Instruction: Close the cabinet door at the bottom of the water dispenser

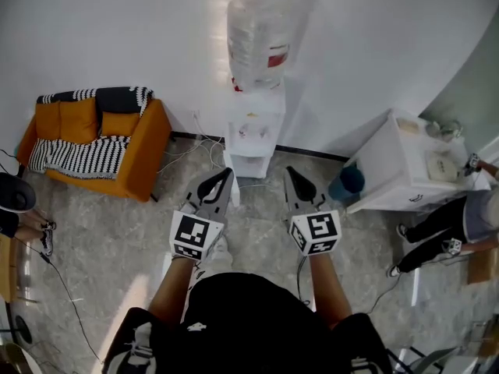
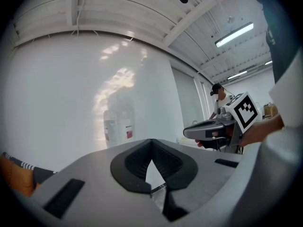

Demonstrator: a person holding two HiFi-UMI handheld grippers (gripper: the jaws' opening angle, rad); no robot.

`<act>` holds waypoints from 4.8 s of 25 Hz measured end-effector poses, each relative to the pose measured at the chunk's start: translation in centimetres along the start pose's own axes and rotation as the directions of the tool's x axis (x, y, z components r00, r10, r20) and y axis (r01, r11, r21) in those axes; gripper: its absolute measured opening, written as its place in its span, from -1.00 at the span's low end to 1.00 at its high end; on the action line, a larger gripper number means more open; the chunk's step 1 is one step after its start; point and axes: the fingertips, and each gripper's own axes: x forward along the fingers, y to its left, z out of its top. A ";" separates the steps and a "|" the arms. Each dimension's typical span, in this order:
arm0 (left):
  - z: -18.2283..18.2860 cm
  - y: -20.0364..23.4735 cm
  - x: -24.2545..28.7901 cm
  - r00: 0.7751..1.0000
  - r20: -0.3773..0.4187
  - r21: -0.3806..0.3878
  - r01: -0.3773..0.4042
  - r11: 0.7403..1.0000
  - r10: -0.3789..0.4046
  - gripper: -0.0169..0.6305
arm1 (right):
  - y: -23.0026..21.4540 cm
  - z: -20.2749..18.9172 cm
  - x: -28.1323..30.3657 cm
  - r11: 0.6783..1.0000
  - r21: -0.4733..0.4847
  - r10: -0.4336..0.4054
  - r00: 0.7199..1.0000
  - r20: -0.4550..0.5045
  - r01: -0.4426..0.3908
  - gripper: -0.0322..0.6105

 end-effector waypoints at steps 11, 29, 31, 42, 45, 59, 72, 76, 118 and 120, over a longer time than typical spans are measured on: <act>0.1 9.1 4.9 0.999 0.000 -0.061 0.054 0.997 -0.054 -0.92 | -1.0 0.4 9.5 0.999 -0.007 -0.034 0.998 -0.060 0.034 -0.79; -5.0 17.6 11.0 0.991 -0.035 -0.077 0.123 0.989 -0.126 -0.92 | -2.3 -2.9 19.2 0.994 0.022 -0.101 0.983 -0.150 0.106 -0.79; -5.7 17.7 11.5 0.990 -0.047 -0.082 0.133 0.988 -0.137 -0.92 | -2.8 -3.5 19.6 0.993 0.032 -0.106 0.981 -0.162 0.112 -0.79; -12.9 18.8 13.9 0.983 -0.171 -0.141 0.048 0.989 -0.072 -0.92 | -3.7 -8.6 22.4 0.996 0.063 -0.043 0.966 -0.255 0.061 -0.79; -15.0 18.6 14.7 0.976 -0.206 -0.154 0.035 0.988 -0.066 -0.92 | -4.3 -10.5 23.2 0.995 0.083 -0.028 0.963 -0.270 0.052 -0.79; -26.8 14.5 13.6 0.931 -0.352 -0.220 0.023 0.975 -0.101 -0.92 | -1.5 -24.1 23.2 0.984 0.174 0.093 0.906 -0.414 -0.021 -0.79; -38.7 11.1 13.6 0.871 -0.465 -0.323 0.001 0.946 -0.160 -0.92 | 0.1 -35.4 23.4 0.967 0.255 0.158 0.849 -0.505 -0.028 -0.79; -41.9 11.2 13.8 0.859 -0.485 -0.332 -0.006 0.943 -0.165 -0.92 | 0.6 -38.9 23.6 0.966 0.258 0.166 0.834 -0.526 -0.029 -0.79; -58.1 11.3 9.4 0.758 -0.631 -0.347 -0.085 0.934 -0.165 -0.92 | 10.8 -68.1 26.4 0.934 0.271 0.351 0.469 -0.810 -0.231 -0.47; -58.6 11.4 9.1 0.755 -0.636 -0.345 -0.090 0.934 -0.162 -0.92 | 11.2 -69.1 26.4 0.933 0.264 0.350 0.451 -0.821 -0.244 -0.45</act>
